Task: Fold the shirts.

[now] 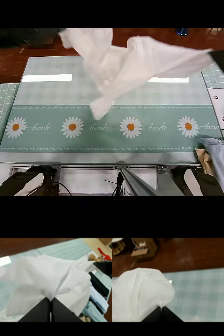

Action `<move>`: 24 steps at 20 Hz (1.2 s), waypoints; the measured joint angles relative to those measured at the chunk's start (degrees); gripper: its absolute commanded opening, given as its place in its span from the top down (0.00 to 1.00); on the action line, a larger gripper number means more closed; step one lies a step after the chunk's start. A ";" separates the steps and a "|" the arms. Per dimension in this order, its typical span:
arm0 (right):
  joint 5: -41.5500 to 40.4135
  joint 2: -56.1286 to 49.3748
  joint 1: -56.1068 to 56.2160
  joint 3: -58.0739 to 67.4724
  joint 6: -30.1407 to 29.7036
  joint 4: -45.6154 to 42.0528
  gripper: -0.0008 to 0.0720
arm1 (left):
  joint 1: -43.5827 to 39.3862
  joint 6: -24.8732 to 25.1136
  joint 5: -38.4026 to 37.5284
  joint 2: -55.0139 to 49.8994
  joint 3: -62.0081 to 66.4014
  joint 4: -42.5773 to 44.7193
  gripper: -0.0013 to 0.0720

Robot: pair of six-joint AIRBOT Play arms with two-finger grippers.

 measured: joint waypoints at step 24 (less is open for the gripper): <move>42.32 -4.02 2.82 28.46 17.18 -30.67 0.96 | 6.88 -13.73 -17.75 16.72 4.70 26.77 0.96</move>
